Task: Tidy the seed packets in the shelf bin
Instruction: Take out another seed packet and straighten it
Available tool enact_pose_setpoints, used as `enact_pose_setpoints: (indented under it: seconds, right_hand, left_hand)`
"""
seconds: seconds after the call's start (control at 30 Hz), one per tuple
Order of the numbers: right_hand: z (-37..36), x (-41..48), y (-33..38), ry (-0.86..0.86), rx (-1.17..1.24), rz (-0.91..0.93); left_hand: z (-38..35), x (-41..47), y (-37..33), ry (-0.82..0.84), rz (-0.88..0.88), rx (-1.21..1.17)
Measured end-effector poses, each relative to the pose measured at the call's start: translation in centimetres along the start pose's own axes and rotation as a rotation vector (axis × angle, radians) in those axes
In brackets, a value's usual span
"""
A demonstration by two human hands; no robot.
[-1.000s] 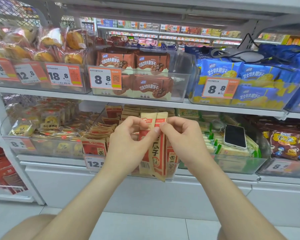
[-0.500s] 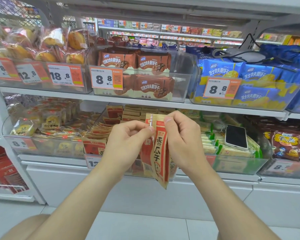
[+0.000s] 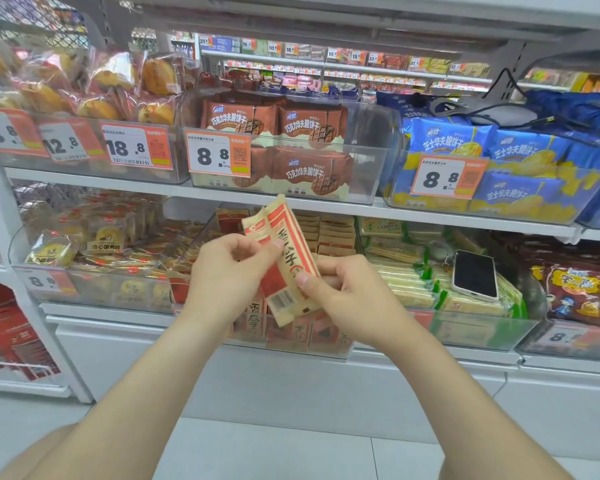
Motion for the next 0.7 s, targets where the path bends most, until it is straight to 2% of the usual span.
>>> enact_pose_setpoints:
  seconds: [0.13, 0.27, 0.7]
  right_hand:
    - [0.8, 0.8, -0.9, -0.139, -0.134, 0.014]
    - [1.1, 1.0, -1.0, -0.209, -0.065, -0.018]
    - [1.4, -0.1, 0.5, -0.248, -0.013, 0.02]
  left_hand:
    - [-1.3, -1.1, 0.2, 0.116, -0.03, 0.222]
    - [-1.6, -1.5, -0.4, 0.116, -0.121, 0.393]
    - [-2.1, -2.3, -1.3, 0.211, -0.047, 0.252]
Point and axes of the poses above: each hand's wrist, its own x-axis towards the middle knuckle, its own z-axis out of the back of the hand, y = z × x, the point moved 5 cm from there along x, towards the middle knuckle, and after that the axes turned 2 degrees about -x, right-handed, at the moved point
